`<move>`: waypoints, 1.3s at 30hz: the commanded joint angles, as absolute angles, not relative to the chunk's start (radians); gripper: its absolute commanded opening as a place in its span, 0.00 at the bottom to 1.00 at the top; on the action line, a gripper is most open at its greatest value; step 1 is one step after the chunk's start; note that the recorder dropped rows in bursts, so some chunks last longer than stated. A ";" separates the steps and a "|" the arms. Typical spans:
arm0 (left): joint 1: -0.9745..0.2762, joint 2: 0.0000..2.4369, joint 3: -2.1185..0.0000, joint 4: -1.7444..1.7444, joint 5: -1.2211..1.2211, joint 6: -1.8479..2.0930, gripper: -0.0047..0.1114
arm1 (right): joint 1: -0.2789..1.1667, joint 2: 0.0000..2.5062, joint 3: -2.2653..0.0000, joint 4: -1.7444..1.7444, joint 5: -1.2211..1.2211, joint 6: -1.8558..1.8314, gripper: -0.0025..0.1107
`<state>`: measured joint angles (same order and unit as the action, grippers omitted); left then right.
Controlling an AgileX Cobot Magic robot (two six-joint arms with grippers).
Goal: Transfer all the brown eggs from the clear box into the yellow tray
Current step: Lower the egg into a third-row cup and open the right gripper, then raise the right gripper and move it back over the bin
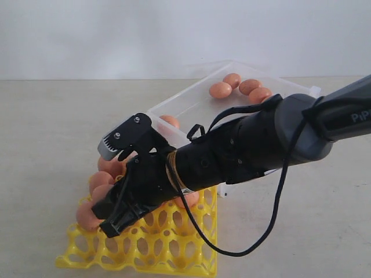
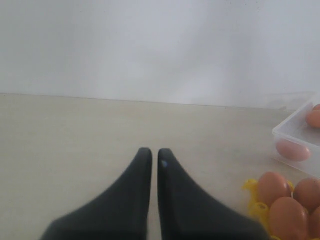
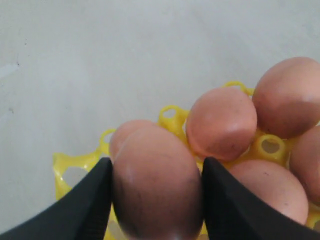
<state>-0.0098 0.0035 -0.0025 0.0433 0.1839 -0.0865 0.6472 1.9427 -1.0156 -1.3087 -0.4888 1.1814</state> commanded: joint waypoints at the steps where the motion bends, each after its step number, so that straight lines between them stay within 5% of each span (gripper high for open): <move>1: -0.004 0.000 0.000 0.042 0.179 -0.086 0.08 | 0.649 1.937 -1.024 -1.376 -0.493 1.182 0.09; 4: -0.004 0.000 0.000 0.042 0.179 -0.086 0.08 | 0.649 1.937 -1.024 -1.376 -0.489 1.170 0.37; 10: -0.004 0.000 0.000 0.042 0.179 -0.086 0.08 | 0.649 1.937 -1.024 -1.369 -0.480 1.172 0.56; 18: -0.004 0.000 0.000 0.042 0.179 -0.086 0.08 | 0.649 1.857 -1.029 -1.366 -0.429 1.172 0.56; 28: -0.004 0.000 0.000 0.042 0.179 -0.086 0.08 | 0.621 1.590 -1.096 -1.299 0.611 1.134 0.56; 34: -0.004 0.000 0.000 0.042 0.179 -0.086 0.08 | 0.399 1.683 -1.296 -0.393 0.632 0.378 0.54; 39: -0.004 0.000 0.000 0.042 0.179 -0.086 0.08 | 0.228 1.911 -1.597 0.319 0.958 -0.134 0.45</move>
<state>-0.0098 0.0035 -0.0025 0.0433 0.1839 -0.0865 0.2967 1.8002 -1.4576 -0.0446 0.7710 0.1359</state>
